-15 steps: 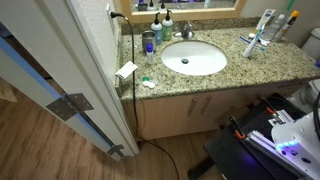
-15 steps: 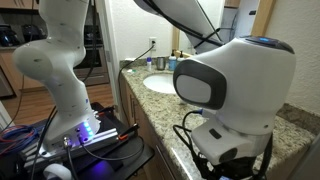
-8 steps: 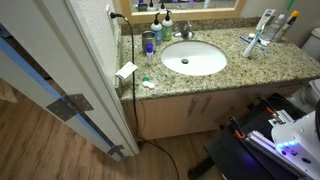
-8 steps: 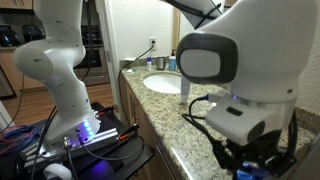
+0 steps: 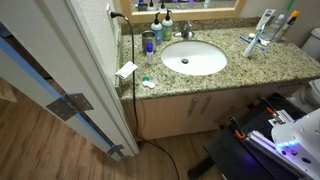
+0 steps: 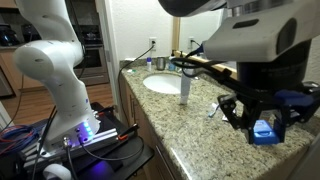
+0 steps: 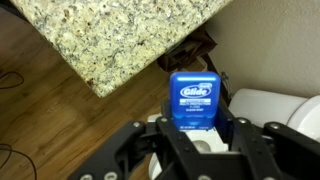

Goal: Move the blue object closer to the sink

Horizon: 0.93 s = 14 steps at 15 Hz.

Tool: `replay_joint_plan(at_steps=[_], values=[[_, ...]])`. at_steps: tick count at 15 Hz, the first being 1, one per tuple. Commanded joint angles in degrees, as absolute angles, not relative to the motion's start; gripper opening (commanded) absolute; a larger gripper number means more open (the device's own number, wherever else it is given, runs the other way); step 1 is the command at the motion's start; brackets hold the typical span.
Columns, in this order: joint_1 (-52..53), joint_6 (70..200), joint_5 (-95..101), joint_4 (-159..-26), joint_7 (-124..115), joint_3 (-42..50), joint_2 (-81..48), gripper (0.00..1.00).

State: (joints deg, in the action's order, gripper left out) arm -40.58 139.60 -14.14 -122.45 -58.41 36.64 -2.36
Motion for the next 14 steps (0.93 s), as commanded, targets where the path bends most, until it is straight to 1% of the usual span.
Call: replay_joint_plan(at_steps=[1, 4, 6, 7, 9, 10, 14], values=[[-38.13, 138.5, -12.16, -125.79, -56.72, 34.73, 4.65, 0.19], [-36.1, 131.85, -8.68, -125.3, -55.77, 32.28, 13.03, 0.19], [-36.02, 125.53, -10.32, -122.92, -54.54, 31.65, 15.2, 0.19], [-36.4, 129.91, -9.82, -122.79, -57.35, 31.13, 11.49, 0.44], [-36.64, 126.39, -9.99, -122.58, -56.48, 30.76, 15.13, 0.44], [-37.16, 126.4, -7.46, -123.24, -57.65, 29.96, 14.08, 0.19], [-35.12, 124.91, 3.08, -126.89, -59.93, 22.34, 17.53, 0.19]])
